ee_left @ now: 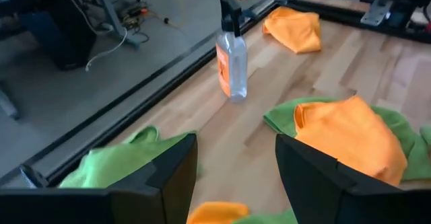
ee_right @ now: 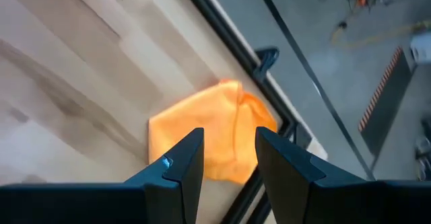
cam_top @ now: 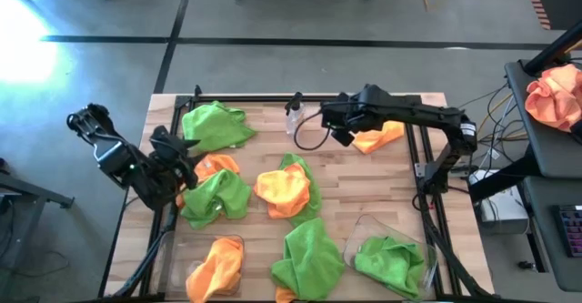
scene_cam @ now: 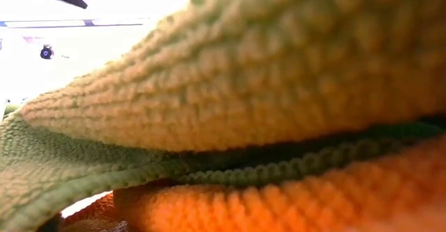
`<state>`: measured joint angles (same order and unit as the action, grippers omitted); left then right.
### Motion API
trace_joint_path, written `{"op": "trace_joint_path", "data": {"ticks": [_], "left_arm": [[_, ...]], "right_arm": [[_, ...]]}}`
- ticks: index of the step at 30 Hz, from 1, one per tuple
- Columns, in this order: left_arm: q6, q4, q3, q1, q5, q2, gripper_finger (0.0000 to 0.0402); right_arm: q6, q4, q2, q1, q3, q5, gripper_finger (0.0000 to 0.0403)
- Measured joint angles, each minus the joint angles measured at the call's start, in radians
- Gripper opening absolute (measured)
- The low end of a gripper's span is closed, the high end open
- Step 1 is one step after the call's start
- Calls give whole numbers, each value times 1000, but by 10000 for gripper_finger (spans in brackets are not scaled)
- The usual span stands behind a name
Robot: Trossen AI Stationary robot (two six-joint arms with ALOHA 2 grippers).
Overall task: Sort microfiber towel by color & place in baskets
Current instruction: Put the orange microfiber cloth into the left transparent bin
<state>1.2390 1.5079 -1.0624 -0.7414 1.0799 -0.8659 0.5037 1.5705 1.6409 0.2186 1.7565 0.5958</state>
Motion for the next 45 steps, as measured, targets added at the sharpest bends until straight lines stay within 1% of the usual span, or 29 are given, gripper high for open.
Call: {"op": "trace_joint_path", "data": {"ticks": [3, 5, 9, 14, 16, 18, 22, 25, 28, 30, 33, 39, 42, 45], "left_arm": [[-30, -10, -3, 0, 41, 21, 182], [-40, -12, -4, 0, 65, 35, 182], [-41, -14, -4, 4, 86, 56, 182], [-41, -25, -4, 7, 94, 71, 182], [-41, -40, -4, 9, 122, 72, 182], [-41, -56, -4, 10, 172, 72, 182], [-42, -79, -4, 12, 237, 73, 182], [-42, -97, -4, 20, 247, 73, 182], [-41, -112, -7, 38, 247, 74, 182], [-42, -114, -22, 50, 248, 74, 182], [-67, -114, -55, 69, 249, 68, 182], [-192, -119, -156, 108, 273, 47, 182], [-255, -119, -208, 123, 274, 31, 182], [-310, -118, -246, 137, 275, 15, 182]], "right_arm": [[45, 0, 0, 2, -72, -5, 128], [82, 1, -1, 1, -117, -39, 128], [120, 1, -1, 0, -197, -62, 128], [122, -1, -1, 4, -264, -55, 128], [103, -4, -2, 13, -286, -49, 128], [100, -17, -3, 31, -309, -46, 128], [76, -96, -9, 64, -372, -44, 128], [21, -208, -34, 97, -442, -55, 128], [-42, -321, -72, 144, -516, -124, 128], [-64, -372, -99, 175, -559, -158, 128], [-78, -388, -140, 219, -605, -156, 128], [-111, -412, -217, 300, -680, -158, 128], [-114, -435, -241, 348, -718, -229, 128], [-143, -513, -259, 384, -769, -314, 128]]}}
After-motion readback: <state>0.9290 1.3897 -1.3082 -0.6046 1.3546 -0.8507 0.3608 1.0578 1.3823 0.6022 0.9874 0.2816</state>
